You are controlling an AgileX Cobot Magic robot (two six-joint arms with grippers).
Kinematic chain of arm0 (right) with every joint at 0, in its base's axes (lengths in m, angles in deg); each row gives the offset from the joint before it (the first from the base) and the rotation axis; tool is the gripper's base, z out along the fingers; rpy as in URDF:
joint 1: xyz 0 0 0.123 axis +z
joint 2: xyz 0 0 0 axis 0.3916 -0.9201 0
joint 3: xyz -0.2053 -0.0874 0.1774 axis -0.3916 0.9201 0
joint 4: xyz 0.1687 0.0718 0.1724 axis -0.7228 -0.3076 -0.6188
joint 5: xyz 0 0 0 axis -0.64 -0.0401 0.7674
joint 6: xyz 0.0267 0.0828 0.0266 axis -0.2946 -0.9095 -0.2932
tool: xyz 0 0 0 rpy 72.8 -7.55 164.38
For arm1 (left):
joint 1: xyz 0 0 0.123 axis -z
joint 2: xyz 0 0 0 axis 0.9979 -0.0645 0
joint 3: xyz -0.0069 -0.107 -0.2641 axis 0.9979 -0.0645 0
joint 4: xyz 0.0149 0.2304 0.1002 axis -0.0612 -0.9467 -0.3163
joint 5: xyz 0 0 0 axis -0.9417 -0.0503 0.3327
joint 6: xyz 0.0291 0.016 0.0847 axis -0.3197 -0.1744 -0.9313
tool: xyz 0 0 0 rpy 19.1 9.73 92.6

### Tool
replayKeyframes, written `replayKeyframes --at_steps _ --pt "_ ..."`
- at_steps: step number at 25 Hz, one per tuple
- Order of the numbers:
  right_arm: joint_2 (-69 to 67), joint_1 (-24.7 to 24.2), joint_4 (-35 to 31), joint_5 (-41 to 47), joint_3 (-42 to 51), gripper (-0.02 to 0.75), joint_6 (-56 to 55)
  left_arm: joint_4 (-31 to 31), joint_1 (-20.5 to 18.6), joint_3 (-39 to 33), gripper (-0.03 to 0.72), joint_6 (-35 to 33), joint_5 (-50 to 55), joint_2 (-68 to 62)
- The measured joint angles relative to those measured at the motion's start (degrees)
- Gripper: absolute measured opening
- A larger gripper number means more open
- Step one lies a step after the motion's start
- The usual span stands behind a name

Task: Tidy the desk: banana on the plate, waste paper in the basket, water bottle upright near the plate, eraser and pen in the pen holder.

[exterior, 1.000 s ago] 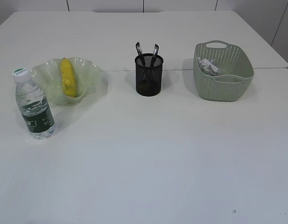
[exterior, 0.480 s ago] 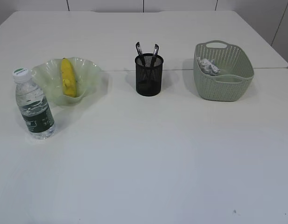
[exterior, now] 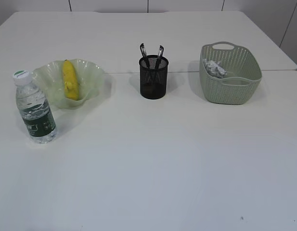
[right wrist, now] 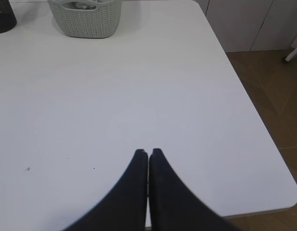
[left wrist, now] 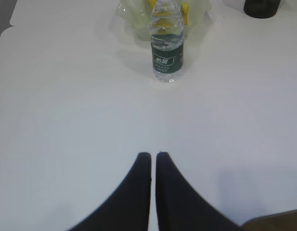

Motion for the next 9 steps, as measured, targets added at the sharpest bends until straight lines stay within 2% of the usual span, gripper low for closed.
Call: replayKeyframes --at_steps 9 --pt "0.0 0.0 0.2 0.0 0.0 -0.013 0.0 0.0 0.0 0.0 -0.001 0.0 0.0 0.0"
